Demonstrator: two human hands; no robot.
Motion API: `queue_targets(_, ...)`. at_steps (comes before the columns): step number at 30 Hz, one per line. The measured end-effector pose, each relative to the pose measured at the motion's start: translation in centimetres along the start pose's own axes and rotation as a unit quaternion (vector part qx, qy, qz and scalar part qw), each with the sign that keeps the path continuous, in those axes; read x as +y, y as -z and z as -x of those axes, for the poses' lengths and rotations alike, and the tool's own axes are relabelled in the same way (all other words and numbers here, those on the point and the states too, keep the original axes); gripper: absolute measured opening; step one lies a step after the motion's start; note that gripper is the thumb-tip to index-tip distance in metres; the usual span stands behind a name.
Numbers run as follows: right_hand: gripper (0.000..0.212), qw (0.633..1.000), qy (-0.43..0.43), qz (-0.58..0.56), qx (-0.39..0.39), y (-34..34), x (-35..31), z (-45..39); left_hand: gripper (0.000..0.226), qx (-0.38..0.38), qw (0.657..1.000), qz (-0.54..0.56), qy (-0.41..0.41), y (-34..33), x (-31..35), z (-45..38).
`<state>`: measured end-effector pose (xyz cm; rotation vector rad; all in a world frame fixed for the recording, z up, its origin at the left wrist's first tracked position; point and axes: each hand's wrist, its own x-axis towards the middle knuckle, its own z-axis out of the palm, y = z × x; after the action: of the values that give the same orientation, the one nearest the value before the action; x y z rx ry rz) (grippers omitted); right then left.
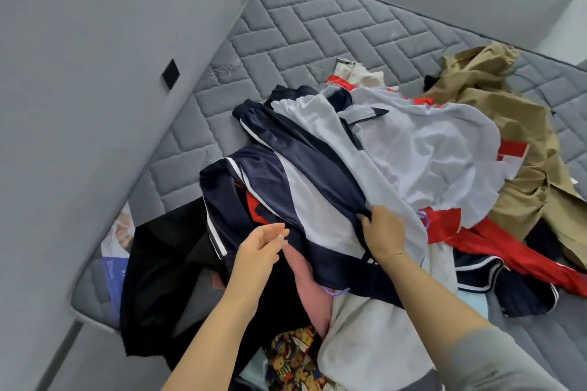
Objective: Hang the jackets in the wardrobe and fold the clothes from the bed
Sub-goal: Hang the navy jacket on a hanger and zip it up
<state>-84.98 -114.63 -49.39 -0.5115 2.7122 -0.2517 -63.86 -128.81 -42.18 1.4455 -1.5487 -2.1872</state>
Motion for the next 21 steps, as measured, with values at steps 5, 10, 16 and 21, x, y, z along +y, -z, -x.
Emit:
queue_targets(5,0.049,0.966,0.137,-0.218,0.026,4.5,-3.8,3.0,0.02,0.011,1.0,-0.012,0.0,-0.3,0.7,1.0)
queue_targets(10,0.05,0.884,0.18,-0.419,-0.102,11.4,-11.0,6.0,0.049,-0.018,0.994,-0.091,-0.059,-1.0,2.4,3.5)
queue_targets(16,0.054,0.78,0.196,-0.547,-0.231,17.5,-15.5,9.0,0.047,0.005,0.988,-0.056,-0.145,-0.4,5.5,6.2)
queue_targets(21,0.036,0.71,0.198,-0.607,-0.298,21.1,-17.6,11.0,0.029,0.032,0.979,-0.044,-0.197,0.6,6.6,9.4)
